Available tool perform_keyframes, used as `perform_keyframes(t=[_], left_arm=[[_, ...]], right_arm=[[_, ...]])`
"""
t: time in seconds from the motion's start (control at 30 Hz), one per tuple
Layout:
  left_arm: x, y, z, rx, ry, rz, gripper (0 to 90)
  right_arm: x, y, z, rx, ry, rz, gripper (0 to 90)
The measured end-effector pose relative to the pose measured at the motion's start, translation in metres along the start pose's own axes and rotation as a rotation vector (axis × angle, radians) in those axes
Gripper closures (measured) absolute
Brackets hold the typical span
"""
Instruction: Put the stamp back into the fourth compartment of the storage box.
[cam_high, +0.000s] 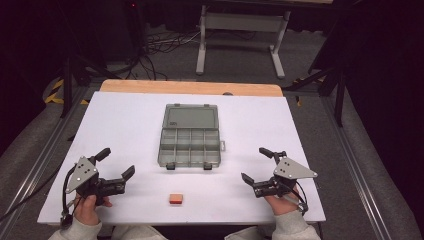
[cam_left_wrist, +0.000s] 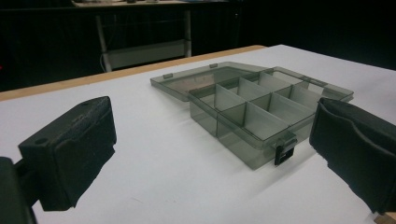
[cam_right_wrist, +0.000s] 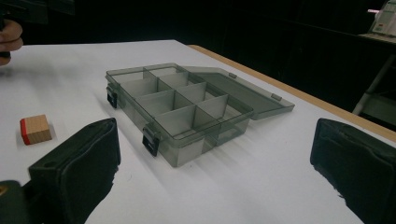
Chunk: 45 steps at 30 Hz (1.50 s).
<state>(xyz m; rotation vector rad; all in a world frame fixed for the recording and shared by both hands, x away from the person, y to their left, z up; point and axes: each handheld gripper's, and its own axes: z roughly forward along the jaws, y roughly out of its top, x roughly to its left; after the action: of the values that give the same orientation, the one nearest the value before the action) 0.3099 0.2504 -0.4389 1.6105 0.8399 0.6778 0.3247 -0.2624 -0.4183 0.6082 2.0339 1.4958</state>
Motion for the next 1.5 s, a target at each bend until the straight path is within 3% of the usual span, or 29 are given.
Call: perform_keyframes(t=[0.8, 1.2, 1.5], left_arm=[[0.000, 0.000, -0.001, -0.002, 0.015, 0.022, 1.3], [0.000, -0.001, 0.001, 0.006, 0.018, 0.022, 1.3], [-0.001, -0.001, 0.001, 0.005, 0.014, 0.022, 1.2]], right_arm=[[0.004, 0.003, 0.004, 0.019, -0.004, -0.012, 1.6], [0.007, 0.018, 0.014, 0.024, 0.053, -0.018, 1.6], [0.017, 0.033, 0.034, 0.044, 0.127, -0.050, 1.6]])
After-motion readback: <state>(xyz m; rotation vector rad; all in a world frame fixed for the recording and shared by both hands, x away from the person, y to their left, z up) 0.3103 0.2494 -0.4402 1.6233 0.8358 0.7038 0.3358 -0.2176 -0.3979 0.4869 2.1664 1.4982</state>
